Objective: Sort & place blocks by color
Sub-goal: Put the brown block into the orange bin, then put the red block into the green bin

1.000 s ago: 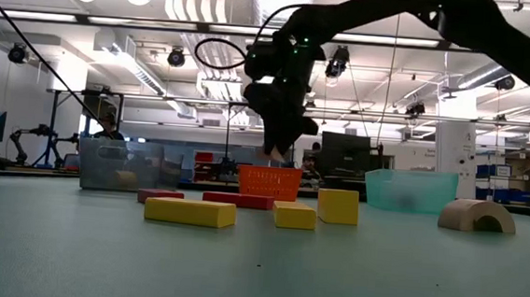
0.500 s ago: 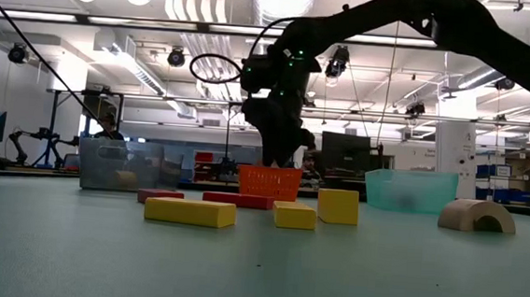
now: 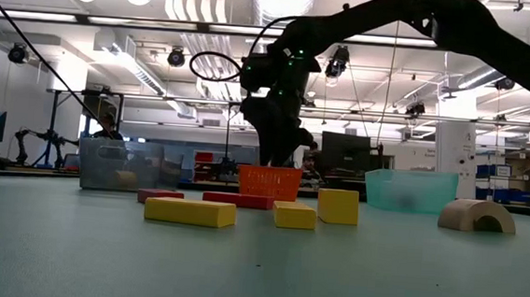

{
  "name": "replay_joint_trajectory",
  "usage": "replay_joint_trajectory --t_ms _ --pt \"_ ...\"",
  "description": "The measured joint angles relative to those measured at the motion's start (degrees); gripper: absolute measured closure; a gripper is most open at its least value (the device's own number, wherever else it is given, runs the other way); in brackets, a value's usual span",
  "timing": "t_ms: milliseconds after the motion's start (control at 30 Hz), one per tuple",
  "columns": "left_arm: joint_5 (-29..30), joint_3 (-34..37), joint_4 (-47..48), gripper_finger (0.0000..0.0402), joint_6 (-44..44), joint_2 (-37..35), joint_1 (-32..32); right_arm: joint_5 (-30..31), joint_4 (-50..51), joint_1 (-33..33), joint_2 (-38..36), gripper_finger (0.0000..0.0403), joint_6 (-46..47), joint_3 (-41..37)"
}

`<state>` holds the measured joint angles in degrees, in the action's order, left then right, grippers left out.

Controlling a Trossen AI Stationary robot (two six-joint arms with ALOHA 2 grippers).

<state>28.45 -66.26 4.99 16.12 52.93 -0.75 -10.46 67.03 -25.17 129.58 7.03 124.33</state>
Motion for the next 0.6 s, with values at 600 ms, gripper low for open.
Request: replay_joint_trajectory --t_ms 600 --pt "0.0 0.0 1.0 0.0217 1.0 1.6 0.0 0.0 5.0 0.9 -11.5 0.0235 2.5 -0.2"
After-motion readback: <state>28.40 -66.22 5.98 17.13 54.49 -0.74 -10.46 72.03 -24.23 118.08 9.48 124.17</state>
